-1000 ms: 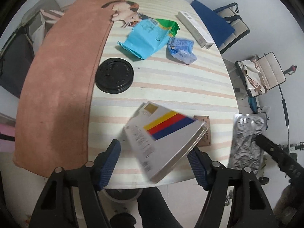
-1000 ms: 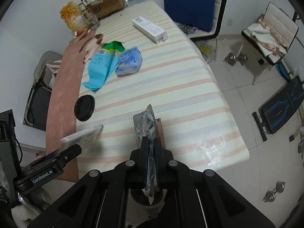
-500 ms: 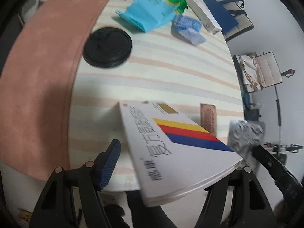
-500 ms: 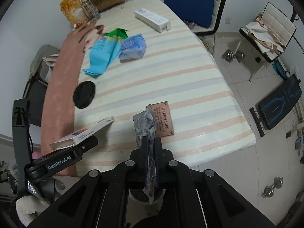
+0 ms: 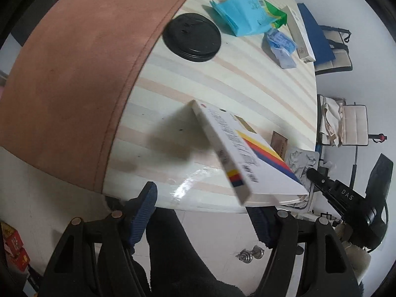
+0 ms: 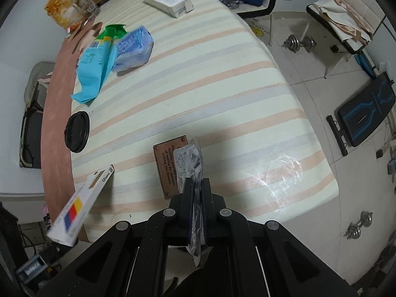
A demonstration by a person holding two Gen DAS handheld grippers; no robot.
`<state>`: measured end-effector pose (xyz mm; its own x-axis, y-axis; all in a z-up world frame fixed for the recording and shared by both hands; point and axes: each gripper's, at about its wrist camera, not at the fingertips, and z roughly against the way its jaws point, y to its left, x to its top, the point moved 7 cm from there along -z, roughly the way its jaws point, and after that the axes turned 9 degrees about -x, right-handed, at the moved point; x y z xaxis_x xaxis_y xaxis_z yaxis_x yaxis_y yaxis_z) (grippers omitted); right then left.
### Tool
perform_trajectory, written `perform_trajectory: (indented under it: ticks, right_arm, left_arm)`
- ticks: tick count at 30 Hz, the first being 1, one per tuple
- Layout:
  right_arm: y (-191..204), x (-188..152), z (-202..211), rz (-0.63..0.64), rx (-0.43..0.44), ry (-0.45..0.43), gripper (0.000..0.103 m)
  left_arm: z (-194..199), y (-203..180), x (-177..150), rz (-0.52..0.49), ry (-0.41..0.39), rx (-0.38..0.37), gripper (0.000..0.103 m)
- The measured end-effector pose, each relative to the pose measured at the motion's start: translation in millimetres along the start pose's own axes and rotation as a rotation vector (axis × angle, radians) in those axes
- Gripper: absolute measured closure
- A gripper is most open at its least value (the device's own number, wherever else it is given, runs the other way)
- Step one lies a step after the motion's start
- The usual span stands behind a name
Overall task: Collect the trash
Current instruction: 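Grasp the white striped medicine box with the left tool while the right holds the blister, then carry medicine box and blister pack down to the bin and open both tools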
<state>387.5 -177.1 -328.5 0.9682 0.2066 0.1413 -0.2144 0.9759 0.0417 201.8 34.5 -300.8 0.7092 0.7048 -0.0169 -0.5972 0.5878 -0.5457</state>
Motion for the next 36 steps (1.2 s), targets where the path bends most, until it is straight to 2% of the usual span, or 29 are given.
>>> perform_trajectory:
  ticks: [6, 8, 11, 14, 15, 18, 19, 20, 23, 25, 27, 30, 32, 36]
  right_arm:
    - [-6, 12, 8, 0.018, -0.003, -0.011, 0.097]
    - [-8, 15, 6, 0.01, 0.005, -0.004, 0.097]
    - [-3, 22, -1, 0.01, 0.012, 0.008, 0.097]
    - [5, 28, -5, 0.034, 0.006, 0.009, 0.097]
    - [8, 29, -5, 0.044, 0.001, 0.007, 0.097]
    - [11, 34, -6, 0.063, -0.015, -0.002, 0.097]
    - [11, 35, -8, 0.065, -0.023, -0.003, 0.097]
    - [10, 35, -8, 0.062, -0.024, -0.001, 0.097]
    - [7, 36, -13, 0.052, -0.028, 0.012, 0.097]
    - [6, 34, -14, 0.054, -0.03, 0.014, 0.097]
    - [6, 33, -15, 0.057, -0.028, 0.017, 0.097]
    - [6, 30, -15, 0.06, -0.028, 0.017, 0.097]
    - [5, 29, -14, 0.061, -0.026, 0.018, 0.097]
    - [5, 27, -10, 0.059, -0.019, 0.011, 0.097]
  left_arm:
    - [36, 21, -27, 0.015, -0.041, 0.077, 0.035]
    - [37, 22, -21, 0.044, -0.051, 0.061, 0.035]
    - [24, 8, 0, 0.009, -0.072, 0.067, 0.034]
    - [-13, -6, 15, -0.049, 0.001, 0.098, 0.034]
    - [-29, -11, 18, -0.06, 0.036, 0.087, 0.034]
    - [-58, -18, 17, -0.081, 0.105, 0.119, 0.034]
    - [-70, -18, 16, -0.093, 0.132, 0.151, 0.034]
    - [-74, -19, 17, -0.105, 0.132, 0.189, 0.029]
    - [-80, -24, 22, -0.173, 0.11, 0.308, 0.028]
    - [-83, -22, 26, -0.189, 0.101, 0.349, 0.028]
    - [-87, -12, 27, -0.166, 0.109, 0.345, 0.03]
    - [-84, -10, 26, -0.181, 0.099, 0.342, 0.03]
    - [-81, -8, 24, -0.187, 0.094, 0.333, 0.034]
    - [-63, -9, 24, -0.201, 0.053, 0.301, 0.034]
